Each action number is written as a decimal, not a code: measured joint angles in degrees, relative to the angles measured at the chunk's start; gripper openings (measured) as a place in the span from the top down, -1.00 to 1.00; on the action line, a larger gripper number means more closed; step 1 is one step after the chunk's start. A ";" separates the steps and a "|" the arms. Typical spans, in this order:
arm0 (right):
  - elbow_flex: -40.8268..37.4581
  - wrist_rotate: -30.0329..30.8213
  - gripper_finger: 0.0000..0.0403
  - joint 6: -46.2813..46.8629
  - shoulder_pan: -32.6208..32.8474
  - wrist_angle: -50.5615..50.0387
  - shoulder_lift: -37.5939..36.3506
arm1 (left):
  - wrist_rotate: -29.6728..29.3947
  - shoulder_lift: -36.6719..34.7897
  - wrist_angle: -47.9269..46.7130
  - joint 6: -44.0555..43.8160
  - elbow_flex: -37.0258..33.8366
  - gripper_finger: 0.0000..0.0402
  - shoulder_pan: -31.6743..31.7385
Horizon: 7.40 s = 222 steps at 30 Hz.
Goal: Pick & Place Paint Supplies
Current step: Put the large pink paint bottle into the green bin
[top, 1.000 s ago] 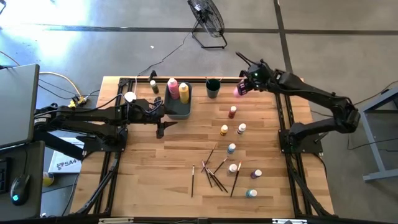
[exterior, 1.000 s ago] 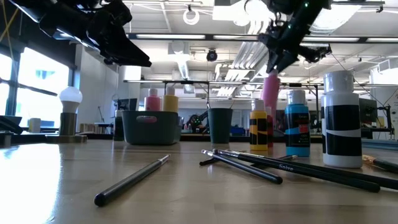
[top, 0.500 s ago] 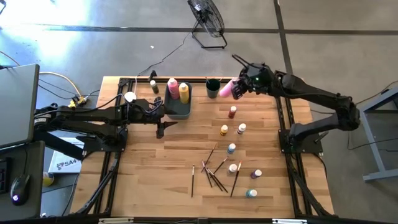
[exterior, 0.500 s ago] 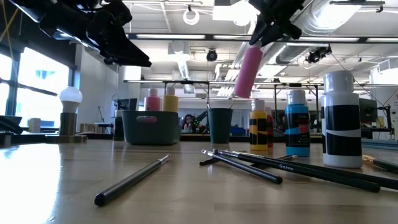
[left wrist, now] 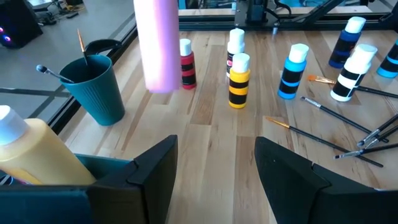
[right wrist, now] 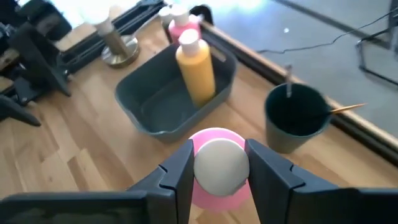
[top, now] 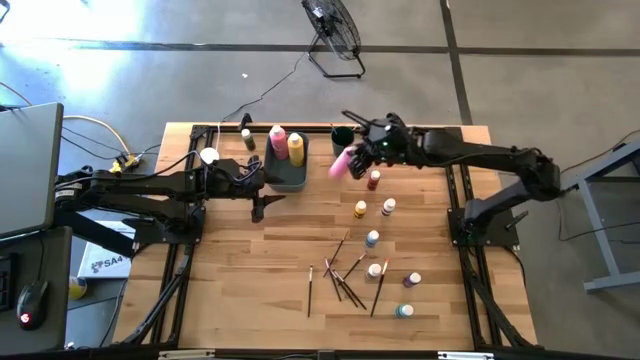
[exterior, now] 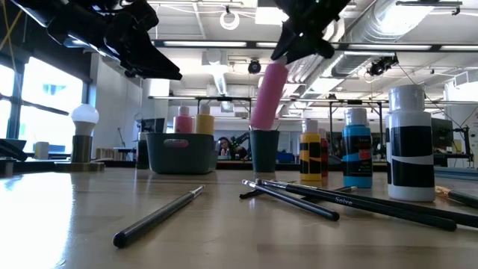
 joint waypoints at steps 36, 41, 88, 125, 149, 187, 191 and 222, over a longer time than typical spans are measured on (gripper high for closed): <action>11.65 -1.58 0.40 -6.15 4.61 -1.25 19.47 | -3.00 0.00 0.01 -0.02 0.00 -0.05 0.01; 11.65 -1.98 0.43 -5.72 4.61 -2.20 19.49 | -2.99 0.00 0.00 -0.02 0.00 -0.05 0.00; 11.69 -7.86 -0.32 -13.56 4.92 -0.20 22.16 | -2.93 0.00 -0.57 -0.07 0.02 -0.05 0.00; 7.40 -10.41 0.13 -16.51 6.75 -29.38 -12.13 | -2.92 0.00 -5.24 -0.87 0.02 -0.05 0.00; -36.56 -7.08 0.35 -27.01 6.69 11.95 -54.48 | -2.93 0.01 -1.67 -1.99 0.02 -0.05 0.00; -55.85 -5.86 0.40 -34.52 6.69 36.27 -62.33 | -9.72 12.94 11.69 2.27 0.04 -0.03 5.48; -55.84 -5.86 0.40 -34.50 6.69 36.20 -61.86 | -4.94 12.94 11.65 0.12 0.04 0.12 10.89; -55.82 -1.40 0.40 -34.17 6.68 36.14 -61.66 | 6.86 25.13 -9.25 3.64 14.33 0.99 20.26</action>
